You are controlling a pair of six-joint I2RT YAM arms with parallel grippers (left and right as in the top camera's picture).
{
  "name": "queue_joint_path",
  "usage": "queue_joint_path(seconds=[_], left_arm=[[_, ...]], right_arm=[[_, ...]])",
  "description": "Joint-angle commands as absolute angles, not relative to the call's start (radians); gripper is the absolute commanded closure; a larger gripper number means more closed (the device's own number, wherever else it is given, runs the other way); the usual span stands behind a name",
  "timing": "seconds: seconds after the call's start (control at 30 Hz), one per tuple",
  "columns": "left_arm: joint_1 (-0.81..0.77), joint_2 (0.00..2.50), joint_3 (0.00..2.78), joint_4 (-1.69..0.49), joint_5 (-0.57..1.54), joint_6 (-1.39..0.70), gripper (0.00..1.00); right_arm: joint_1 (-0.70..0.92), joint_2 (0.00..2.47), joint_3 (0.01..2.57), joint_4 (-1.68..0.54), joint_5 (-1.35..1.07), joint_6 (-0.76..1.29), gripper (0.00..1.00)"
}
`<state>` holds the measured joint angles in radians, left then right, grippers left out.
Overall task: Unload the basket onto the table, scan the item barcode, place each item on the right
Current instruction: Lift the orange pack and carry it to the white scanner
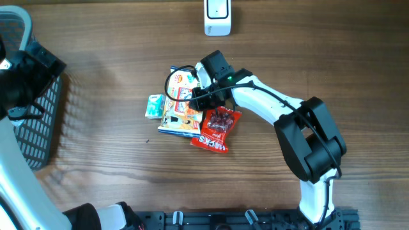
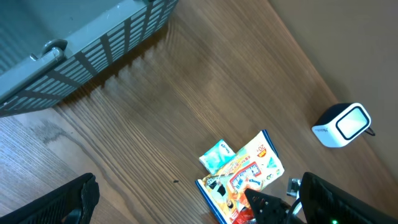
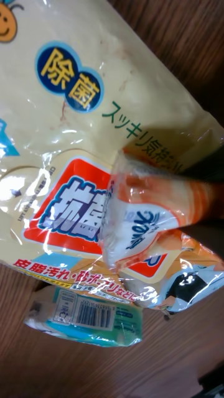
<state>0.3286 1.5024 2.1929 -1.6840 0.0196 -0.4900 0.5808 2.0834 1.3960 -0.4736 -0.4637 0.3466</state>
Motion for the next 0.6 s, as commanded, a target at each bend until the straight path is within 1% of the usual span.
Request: queue_joint_path(seconds=[0.0, 0.07, 0.2, 0.33, 0.43, 0.5, 0.57], left_arm=[[0.335, 1.502, 2.203, -1.684, 0.009, -0.475, 0.0], [0.335, 1.502, 2.203, -1.684, 0.009, -0.475, 0.0], [0.335, 1.502, 2.203, -1.684, 0.009, -0.475, 0.0], [0.335, 1.502, 2.203, -1.684, 0.009, -0.475, 0.0], [0.335, 1.502, 2.203, -1.684, 0.009, -0.475, 0.0], [0.335, 1.502, 2.203, -1.684, 0.009, -0.475, 0.0], [0.335, 1.502, 2.203, -1.684, 0.009, -0.475, 0.0]], right_arm=[[0.581, 2.099, 1.38, -0.491, -0.475, 0.356, 0.96], [0.571, 2.077, 1.38, -0.497, -0.501, 0.359, 0.96], [0.511, 1.996, 1.382, -0.497, -0.639, 0.355, 0.96], [0.431, 1.966, 1.382, -0.461, -0.896, 0.339, 0.96], [0.383, 1.967, 1.382, -0.412, -1.159, 0.314, 0.96], [0.348, 1.967, 1.382, -0.352, -1.333, 0.324, 0.96], [0.323, 1.967, 1.382, -0.29, -1.433, 0.387, 0.96]])
